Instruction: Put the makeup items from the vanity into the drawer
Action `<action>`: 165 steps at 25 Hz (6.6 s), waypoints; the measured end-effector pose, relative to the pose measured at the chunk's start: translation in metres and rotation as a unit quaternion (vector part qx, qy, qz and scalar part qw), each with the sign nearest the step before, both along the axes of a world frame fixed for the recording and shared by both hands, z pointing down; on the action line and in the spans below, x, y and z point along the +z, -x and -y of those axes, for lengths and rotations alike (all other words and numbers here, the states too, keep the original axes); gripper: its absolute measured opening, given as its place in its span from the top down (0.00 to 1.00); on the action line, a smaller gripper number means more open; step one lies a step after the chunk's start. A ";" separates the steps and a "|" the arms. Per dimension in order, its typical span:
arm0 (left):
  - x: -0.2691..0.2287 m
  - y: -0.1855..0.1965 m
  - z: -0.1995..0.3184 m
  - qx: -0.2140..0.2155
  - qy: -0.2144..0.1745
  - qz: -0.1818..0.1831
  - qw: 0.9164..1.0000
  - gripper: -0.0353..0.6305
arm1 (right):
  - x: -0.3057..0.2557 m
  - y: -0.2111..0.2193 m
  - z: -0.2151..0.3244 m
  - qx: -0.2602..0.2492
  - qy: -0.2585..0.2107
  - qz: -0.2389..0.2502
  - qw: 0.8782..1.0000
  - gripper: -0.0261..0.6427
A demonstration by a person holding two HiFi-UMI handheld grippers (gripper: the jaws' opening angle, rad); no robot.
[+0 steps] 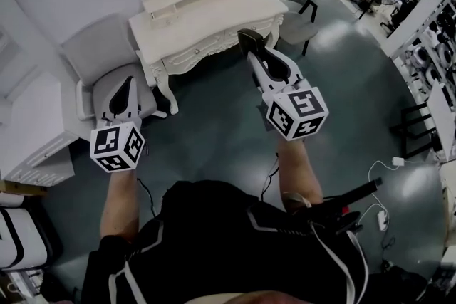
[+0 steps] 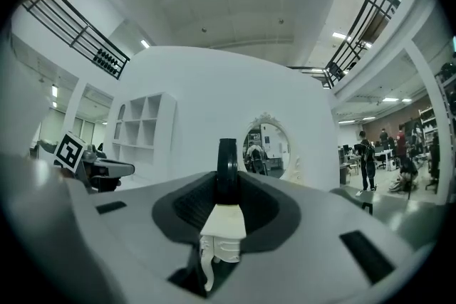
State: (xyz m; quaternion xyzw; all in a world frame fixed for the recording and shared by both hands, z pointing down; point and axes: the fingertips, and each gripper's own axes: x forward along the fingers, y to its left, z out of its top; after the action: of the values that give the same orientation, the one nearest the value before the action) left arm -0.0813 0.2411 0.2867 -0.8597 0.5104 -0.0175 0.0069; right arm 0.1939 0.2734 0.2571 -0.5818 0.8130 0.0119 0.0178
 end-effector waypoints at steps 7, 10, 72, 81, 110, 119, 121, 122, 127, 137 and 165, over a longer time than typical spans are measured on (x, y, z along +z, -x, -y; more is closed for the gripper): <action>0.010 -0.017 0.016 0.005 0.008 0.013 1.000 0.94 | 0.008 -0.011 0.020 -0.005 0.006 0.001 1.000 0.82; 0.014 -0.023 0.033 0.012 0.008 0.010 1.000 0.94 | 0.012 -0.011 0.033 -0.003 0.009 -0.003 1.000 0.82; 0.056 0.076 0.479 -0.017 0.065 -0.020 0.998 0.94 | 0.041 0.127 0.543 -0.108 0.067 -0.054 0.990 0.82; 0.077 0.050 0.541 -0.080 0.087 -0.023 0.993 0.94 | 0.070 0.119 0.632 -0.187 0.097 -0.075 0.975 0.82; 0.185 0.054 0.599 -0.140 0.166 -0.038 0.975 0.94 | 0.331 0.195 0.717 -0.416 0.276 -0.285 0.818 0.82; 0.199 0.071 0.593 -0.163 0.182 -0.041 0.969 0.94 | 0.378 0.199 0.722 -0.439 0.296 -0.350 0.773 0.82; 0.200 0.074 0.591 -0.165 0.185 -0.041 0.968 0.94 | 0.383 0.200 0.720 -0.446 0.301 -0.362 0.761 0.82; 0.201 0.075 0.589 -0.167 0.186 -0.041 0.967 0.94 | 0.385 0.201 0.720 -0.449 0.303 -0.369 0.755 0.82; 0.202 0.075 0.586 -0.172 0.190 -0.049 0.965 0.94 | 0.396 0.202 0.721 -0.455 0.306 -0.398 0.735 0.82; 0.208 0.074 0.580 -0.173 0.199 -0.055 0.963 0.94 | 0.416 0.204 0.714 -0.479 0.318 -0.430 0.696 0.82; 0.171 0.063 0.604 -0.113 0.163 -0.025 0.980 0.94 | 0.313 0.193 0.715 -0.443 0.296 -0.322 0.782 0.72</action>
State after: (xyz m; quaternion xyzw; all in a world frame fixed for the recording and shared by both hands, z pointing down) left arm -0.1440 -0.3627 0.4578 -0.7861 0.5948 -0.0800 -0.1479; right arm 0.0013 -0.4415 0.5702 -0.0963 0.9033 -0.0517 -0.4149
